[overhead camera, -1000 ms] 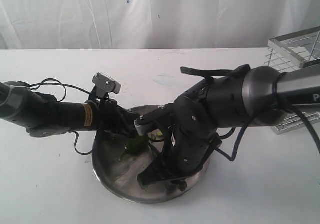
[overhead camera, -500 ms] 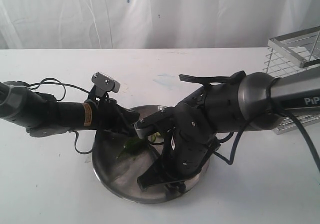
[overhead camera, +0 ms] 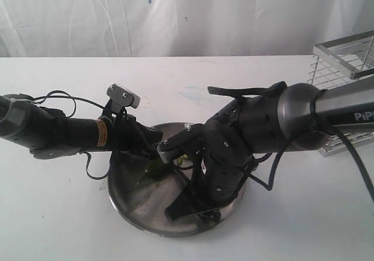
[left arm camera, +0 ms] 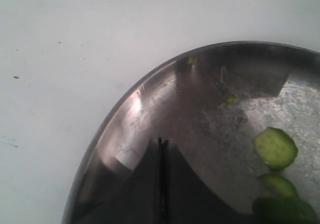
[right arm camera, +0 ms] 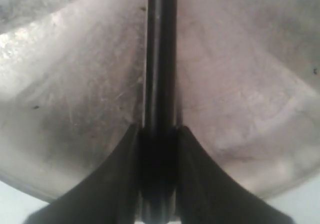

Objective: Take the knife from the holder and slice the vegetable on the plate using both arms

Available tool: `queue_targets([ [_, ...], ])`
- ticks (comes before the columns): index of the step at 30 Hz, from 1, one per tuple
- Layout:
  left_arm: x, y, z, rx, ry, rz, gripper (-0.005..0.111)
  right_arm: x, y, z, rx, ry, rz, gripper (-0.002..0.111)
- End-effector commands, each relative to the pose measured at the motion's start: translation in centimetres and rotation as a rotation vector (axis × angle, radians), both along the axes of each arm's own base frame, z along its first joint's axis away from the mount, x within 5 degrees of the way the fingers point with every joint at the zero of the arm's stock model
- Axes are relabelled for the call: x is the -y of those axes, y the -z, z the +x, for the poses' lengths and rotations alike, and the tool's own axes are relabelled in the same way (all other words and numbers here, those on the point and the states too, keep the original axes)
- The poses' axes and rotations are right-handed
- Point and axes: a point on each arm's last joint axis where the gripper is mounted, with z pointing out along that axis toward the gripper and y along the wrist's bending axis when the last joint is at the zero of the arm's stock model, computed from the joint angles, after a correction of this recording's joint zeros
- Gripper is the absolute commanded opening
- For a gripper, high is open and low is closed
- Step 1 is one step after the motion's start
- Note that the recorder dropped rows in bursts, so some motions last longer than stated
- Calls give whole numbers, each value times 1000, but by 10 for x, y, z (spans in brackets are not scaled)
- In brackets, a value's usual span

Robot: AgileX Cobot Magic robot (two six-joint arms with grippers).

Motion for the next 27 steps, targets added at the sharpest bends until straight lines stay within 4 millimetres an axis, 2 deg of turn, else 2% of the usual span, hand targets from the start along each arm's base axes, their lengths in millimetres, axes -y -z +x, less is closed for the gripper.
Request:
queue_targets([
  [1, -5, 25, -10, -84, 32, 136, 0, 15, 11, 0, -25, -58, -148, 0],
  [9, -3, 24, -11, -80, 52, 124, 0, 18, 16, 7, 34, -106, -209, 0],
  [14, 1, 20, -12, -66, 78, 68, 0, 19, 12, 6, 31, -101, -217, 0],
  [27, 7, -14, -6, 42, 112, -17, 0, 19, 11, 6, 35, -103, -215, 0],
])
